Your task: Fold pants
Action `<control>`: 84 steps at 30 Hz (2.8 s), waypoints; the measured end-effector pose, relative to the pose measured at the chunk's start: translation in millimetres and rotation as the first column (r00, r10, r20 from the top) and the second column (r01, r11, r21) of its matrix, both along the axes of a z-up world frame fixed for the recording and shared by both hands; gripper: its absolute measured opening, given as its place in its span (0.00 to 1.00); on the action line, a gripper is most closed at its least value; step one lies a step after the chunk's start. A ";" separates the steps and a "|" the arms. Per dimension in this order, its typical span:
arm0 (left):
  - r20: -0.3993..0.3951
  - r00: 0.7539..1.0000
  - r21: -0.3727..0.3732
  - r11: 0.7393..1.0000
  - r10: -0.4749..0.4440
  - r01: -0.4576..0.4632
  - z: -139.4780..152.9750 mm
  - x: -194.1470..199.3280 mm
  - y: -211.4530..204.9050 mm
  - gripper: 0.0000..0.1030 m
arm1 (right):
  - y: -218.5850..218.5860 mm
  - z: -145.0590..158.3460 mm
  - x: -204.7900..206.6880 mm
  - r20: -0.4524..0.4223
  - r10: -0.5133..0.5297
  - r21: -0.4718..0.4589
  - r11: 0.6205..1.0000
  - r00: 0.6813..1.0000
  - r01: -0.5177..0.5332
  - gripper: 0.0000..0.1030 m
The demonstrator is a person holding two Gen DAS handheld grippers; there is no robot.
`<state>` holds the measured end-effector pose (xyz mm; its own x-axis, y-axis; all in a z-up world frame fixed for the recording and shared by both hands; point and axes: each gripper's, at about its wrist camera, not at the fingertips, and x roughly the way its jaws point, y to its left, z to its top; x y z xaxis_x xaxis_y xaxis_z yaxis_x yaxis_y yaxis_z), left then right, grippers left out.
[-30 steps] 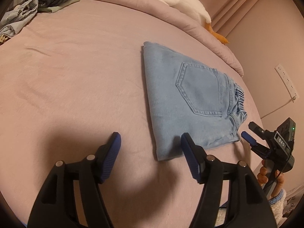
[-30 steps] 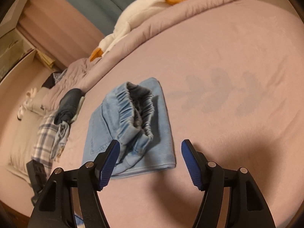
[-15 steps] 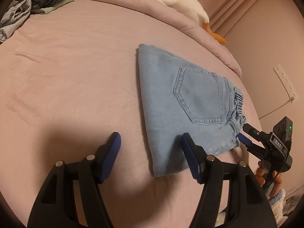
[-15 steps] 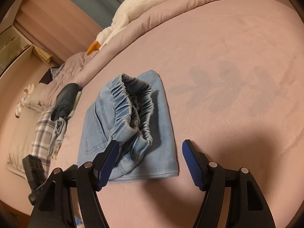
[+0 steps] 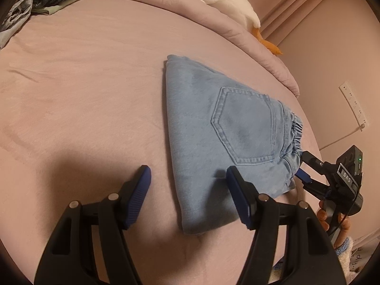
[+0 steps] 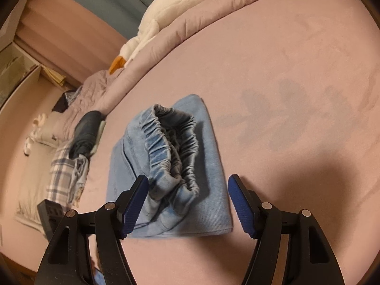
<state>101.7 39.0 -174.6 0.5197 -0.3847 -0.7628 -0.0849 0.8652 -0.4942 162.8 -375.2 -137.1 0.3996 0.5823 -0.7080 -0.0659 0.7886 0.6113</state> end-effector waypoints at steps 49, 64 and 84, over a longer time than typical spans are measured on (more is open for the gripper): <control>-0.030 0.976 -0.050 0.976 -0.216 0.214 -10.9 66.4 -38.8 0.70 | 63.1 -24.1 59.9 -0.002 0.315 -0.070 0.947 0.949 -0.315 0.90; -0.043 0.982 0.063 0.981 -0.183 0.185 -1.3 72.7 -48.1 0.47 | 72.9 -4.4 41.2 0.066 0.274 -0.142 0.954 0.959 -0.263 0.55; 0.077 0.992 0.154 0.984 -0.103 0.090 39.7 36.9 -27.6 0.40 | 105.3 47.5 10.6 0.254 0.317 -0.234 0.937 0.914 -0.260 0.48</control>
